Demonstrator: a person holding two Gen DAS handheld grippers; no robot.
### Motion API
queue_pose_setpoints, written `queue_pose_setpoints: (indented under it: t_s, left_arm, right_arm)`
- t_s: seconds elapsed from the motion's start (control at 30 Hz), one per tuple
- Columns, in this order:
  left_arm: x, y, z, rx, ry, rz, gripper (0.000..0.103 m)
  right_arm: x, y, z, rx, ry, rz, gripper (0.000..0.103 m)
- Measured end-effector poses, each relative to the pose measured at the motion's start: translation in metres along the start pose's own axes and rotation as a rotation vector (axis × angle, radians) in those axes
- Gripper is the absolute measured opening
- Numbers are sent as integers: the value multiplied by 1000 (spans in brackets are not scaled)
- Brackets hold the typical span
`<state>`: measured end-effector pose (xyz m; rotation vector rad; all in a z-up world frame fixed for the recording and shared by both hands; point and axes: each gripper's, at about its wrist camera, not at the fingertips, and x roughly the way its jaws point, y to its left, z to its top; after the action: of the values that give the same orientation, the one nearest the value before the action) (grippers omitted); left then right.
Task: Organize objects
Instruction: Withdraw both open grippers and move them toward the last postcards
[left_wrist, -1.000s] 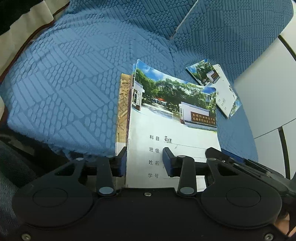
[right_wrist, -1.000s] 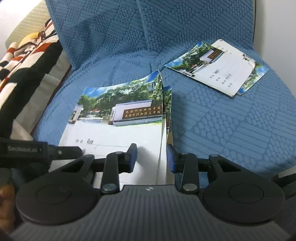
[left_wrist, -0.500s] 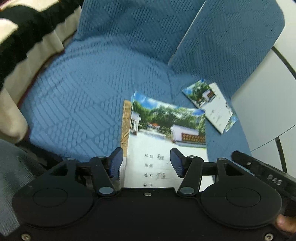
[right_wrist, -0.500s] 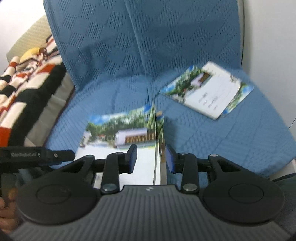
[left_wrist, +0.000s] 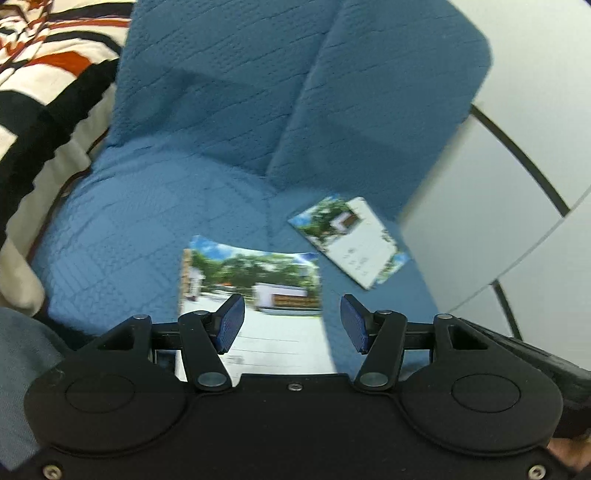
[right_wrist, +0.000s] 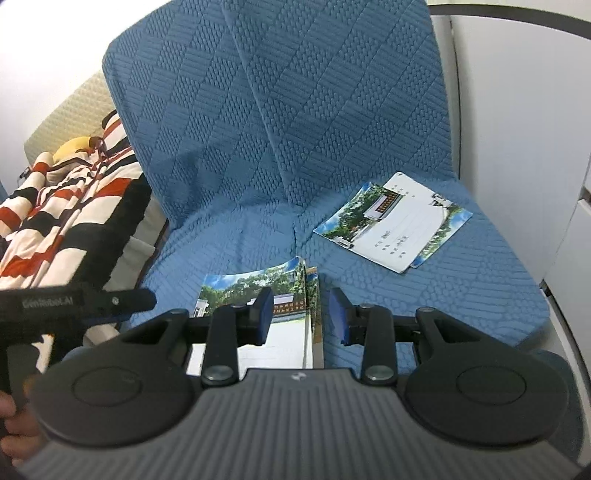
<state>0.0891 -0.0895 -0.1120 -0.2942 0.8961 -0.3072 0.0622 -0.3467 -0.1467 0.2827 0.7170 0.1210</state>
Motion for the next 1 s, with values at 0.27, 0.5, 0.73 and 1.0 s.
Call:
queue_pose_setpoints:
  t_s: [0.27, 0.5, 0.73, 1.0]
  left_arm:
    - [-9, -47, -18, 35, 0, -13, 58]
    - [-5, -76, -27, 35, -9, -30, 66]
    - [17, -98, -27, 51, -7, -38, 91]
    - [78, -110, -11, -25, 66, -92, 91]
  right_arm:
    - [-34, -13, -1, 19, -6, 20, 37]
    - [-56, -33, 2, 15, -48, -7, 38]
    - [-60, -67, -5, 62, -61, -34, 39]
    - [-40, -117, -2, 154, -54, -64, 53]
